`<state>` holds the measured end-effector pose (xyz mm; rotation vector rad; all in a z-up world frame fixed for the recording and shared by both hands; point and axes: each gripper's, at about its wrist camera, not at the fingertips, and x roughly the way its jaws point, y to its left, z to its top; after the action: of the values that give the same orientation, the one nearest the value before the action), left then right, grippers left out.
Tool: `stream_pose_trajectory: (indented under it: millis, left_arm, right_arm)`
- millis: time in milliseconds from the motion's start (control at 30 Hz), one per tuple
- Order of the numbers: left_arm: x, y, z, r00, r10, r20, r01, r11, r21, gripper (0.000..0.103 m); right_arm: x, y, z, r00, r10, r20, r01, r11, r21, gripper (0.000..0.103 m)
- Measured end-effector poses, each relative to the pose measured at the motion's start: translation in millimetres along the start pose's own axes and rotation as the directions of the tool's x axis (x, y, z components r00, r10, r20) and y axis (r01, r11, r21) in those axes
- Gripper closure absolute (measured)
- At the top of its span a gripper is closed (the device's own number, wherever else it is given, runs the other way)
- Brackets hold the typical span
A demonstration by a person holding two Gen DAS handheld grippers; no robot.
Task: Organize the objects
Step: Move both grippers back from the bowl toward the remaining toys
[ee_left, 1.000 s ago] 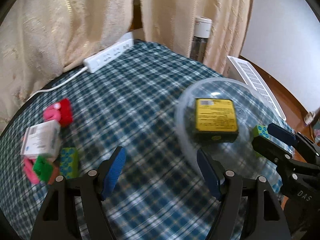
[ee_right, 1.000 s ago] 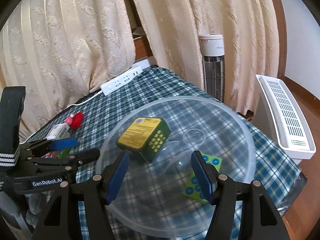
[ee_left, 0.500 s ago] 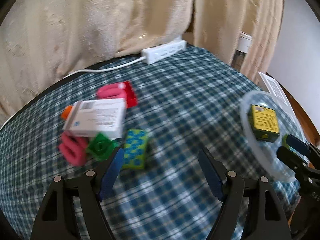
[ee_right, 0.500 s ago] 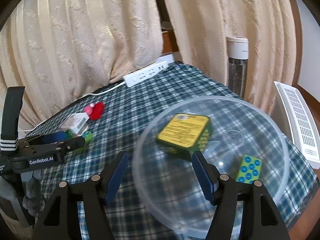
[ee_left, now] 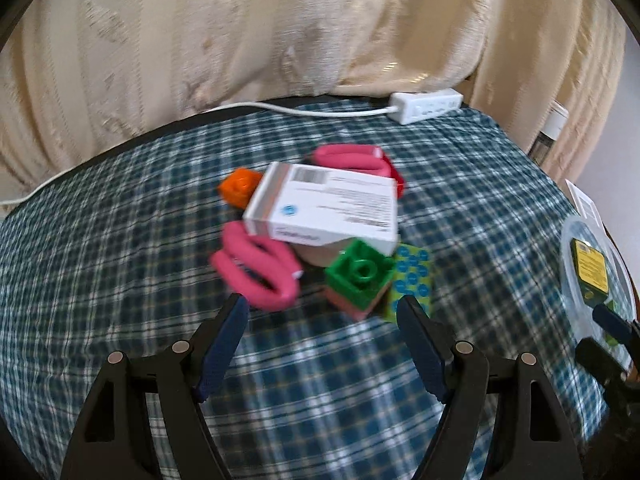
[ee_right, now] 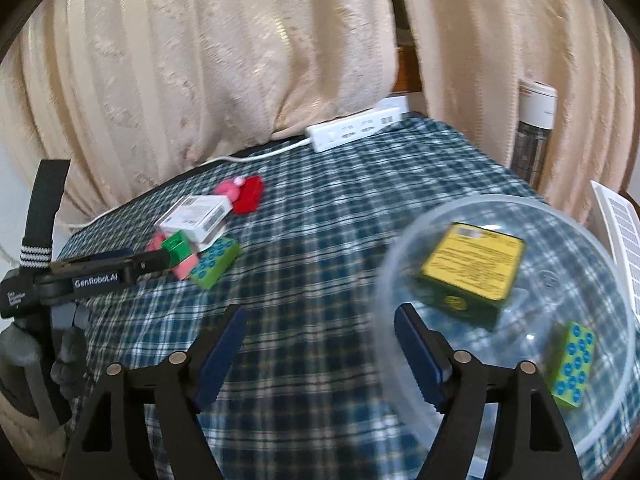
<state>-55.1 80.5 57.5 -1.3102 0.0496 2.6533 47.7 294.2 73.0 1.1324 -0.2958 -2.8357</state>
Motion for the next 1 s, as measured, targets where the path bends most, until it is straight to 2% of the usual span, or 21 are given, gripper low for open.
stream_pose_trajectory:
  millis: [367, 700, 1000]
  left_arm:
    - [-4, 35, -5, 1.000, 0.019, 0.008, -0.019, 0.998, -0.059, 0.025]
    - [-5, 73, -8, 0.996, 0.092, 0.008, -0.090, 0.987, -0.133, 0.025]
    - [-8, 86, -12, 0.995, 0.103, 0.002, -0.101, 0.982, -0.161, 0.025]
  right_arm:
    - [48, 57, 11, 0.990, 0.088, -0.110, -0.102, 0.987, -0.126, 0.019]
    - [80, 107, 29, 0.989, 0.095, -0.114, -0.122, 0.959, -0.256, 0.020]
    - [113, 131, 39, 0.986, 0.093, -0.141, -0.133, 0.943, -0.306, 0.037]
